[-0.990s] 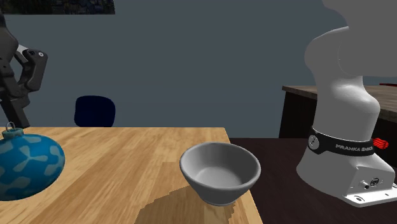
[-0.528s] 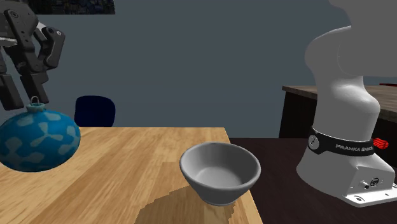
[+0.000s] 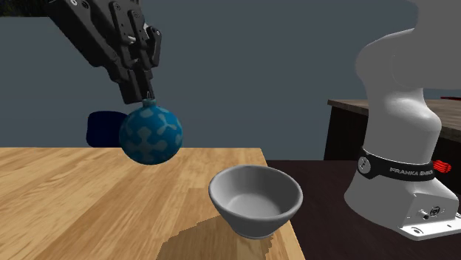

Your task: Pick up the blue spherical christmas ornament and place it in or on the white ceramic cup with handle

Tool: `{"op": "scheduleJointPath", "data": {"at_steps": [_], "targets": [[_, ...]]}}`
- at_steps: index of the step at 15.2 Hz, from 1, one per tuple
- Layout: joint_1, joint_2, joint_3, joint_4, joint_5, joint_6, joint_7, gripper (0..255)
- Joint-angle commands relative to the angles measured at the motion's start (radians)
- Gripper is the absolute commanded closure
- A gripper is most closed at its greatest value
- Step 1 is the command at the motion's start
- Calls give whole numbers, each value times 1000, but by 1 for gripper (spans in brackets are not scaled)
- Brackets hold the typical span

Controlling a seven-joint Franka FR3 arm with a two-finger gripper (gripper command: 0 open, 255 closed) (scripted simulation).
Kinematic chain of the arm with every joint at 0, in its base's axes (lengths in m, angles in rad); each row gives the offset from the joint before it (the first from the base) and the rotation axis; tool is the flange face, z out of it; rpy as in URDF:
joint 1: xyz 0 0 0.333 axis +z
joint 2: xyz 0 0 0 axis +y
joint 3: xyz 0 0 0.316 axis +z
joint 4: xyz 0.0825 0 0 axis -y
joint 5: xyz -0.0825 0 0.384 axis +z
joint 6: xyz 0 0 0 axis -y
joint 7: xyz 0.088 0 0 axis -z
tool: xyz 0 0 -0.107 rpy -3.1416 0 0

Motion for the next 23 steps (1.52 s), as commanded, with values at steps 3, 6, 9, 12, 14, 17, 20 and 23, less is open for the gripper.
{"op": "scheduleJointPath", "data": {"at_steps": [3, 6, 9, 12, 14, 17, 20, 23], "targets": [[-16, -156, -23, -147, 15, -11, -49, 255], [-24, -274, -45, -247, 19, -33, -83, 255], [-33, -394, -70, -336, 15, -66, -115, 255], [-45, -524, -100, -421, 2, -114, -149, 255], [-44, -518, -99, -444, 3, -85, -151, 255], [-44, -508, -97, -477, 5, -42, -153, 255], [-43, -495, -95, -509, 7, 3, -156, 255], [-43, -479, -92, -539, 9, 48, -158, 255]]}}
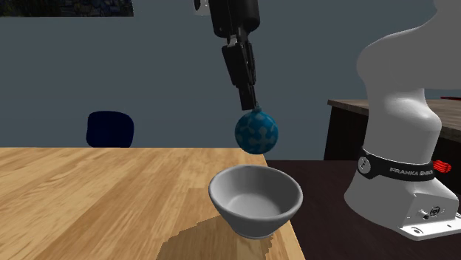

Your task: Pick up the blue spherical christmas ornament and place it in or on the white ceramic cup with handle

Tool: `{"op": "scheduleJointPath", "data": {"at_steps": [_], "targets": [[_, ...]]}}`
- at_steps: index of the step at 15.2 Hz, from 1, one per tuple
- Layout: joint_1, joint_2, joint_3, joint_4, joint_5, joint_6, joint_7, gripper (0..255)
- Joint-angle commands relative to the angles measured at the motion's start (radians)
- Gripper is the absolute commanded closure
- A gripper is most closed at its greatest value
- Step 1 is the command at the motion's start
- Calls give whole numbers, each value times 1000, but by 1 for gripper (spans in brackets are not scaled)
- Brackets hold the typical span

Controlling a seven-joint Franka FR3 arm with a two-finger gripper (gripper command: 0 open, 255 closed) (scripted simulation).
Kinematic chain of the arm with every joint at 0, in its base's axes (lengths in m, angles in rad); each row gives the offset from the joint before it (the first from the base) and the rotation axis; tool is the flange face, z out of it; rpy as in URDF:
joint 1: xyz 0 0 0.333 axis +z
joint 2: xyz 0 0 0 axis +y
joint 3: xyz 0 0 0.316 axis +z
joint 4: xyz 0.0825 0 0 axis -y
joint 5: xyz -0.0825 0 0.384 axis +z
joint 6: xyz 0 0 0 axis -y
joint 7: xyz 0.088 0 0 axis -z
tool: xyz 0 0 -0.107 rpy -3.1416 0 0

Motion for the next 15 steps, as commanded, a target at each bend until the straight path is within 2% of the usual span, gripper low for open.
{"op": "scheduleJointPath", "data": {"at_steps": [1, 12, 15], "targets": [[0, 12, 1, -21, 1, 33, -3, 255], [2, 99, 9, -112, 10, 211, -13, 255], [2, 99, 9, -112, 10, 211, -13, 255]]}}
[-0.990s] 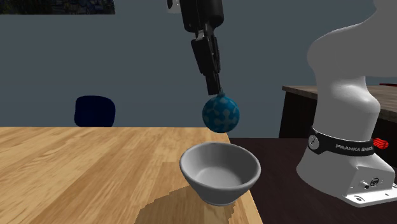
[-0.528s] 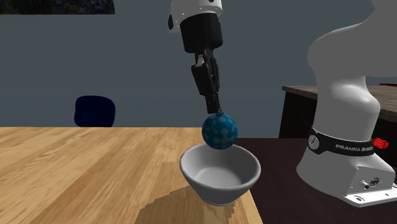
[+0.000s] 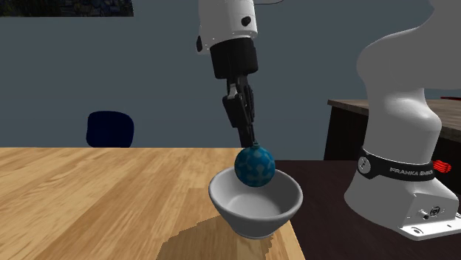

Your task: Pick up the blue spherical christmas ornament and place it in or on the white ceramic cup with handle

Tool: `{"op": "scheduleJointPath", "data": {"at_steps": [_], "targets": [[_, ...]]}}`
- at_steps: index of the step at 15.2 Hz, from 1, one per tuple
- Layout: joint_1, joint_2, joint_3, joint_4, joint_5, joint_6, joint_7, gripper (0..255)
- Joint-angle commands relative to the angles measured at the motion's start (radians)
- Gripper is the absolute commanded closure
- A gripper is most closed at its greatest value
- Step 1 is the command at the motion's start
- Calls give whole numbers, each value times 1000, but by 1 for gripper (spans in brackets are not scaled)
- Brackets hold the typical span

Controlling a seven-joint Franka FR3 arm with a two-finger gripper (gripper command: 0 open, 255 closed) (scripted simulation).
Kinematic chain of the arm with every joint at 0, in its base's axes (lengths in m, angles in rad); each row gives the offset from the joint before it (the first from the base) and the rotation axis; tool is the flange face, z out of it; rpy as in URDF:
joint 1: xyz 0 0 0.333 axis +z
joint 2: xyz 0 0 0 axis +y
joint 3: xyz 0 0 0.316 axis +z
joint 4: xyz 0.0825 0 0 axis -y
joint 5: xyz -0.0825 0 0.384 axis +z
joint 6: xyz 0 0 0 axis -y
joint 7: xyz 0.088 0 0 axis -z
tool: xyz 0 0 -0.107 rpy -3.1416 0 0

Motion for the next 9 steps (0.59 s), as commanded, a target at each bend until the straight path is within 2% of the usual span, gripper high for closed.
{"op": "scheduleJointPath", "data": {"at_steps": [1, 5, 6, 9], "targets": [[0, 1, 0, -1, 0, 2, 0, 255], [0, 1, 0, -1, 0, 2, 0, 255], [0, 1, 0, -1, 0, 2, 0, 0], [0, 1, 0, -1, 0, 3, 0, 0]]}}
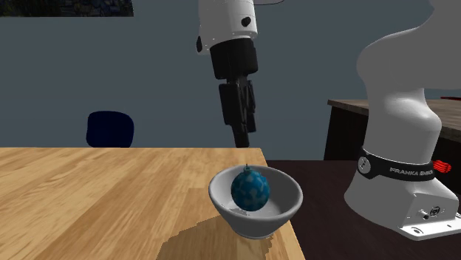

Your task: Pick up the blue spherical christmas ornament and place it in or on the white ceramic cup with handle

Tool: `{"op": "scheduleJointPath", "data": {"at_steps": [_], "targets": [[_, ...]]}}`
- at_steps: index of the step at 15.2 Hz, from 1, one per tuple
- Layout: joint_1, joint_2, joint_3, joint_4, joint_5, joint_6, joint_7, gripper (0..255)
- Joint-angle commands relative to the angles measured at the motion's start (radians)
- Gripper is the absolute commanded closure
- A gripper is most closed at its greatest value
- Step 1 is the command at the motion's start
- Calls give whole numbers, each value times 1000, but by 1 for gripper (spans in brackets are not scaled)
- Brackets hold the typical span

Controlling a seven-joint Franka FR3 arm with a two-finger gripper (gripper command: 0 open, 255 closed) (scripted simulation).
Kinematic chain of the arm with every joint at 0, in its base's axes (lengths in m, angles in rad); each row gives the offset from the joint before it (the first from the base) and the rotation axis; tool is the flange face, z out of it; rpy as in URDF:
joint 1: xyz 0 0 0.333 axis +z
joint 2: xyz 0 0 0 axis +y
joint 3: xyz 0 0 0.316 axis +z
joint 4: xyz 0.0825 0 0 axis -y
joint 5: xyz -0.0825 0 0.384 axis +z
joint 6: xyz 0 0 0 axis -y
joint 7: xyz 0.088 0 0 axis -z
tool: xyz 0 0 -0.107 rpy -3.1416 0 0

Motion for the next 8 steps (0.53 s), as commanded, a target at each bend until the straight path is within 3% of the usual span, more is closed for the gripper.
{"op": "scheduleJointPath", "data": {"at_steps": [1, 2, 6, 8], "targets": [[0, 0, 0, 0, 0, 0, 0, 0], [0, 0, 0, 0, 0, 0, 0, 0], [-7, -46, -10, 100, -13, -146, 3, 0], [-7, -46, -10, 99, -13, -146, 3, 0]]}}
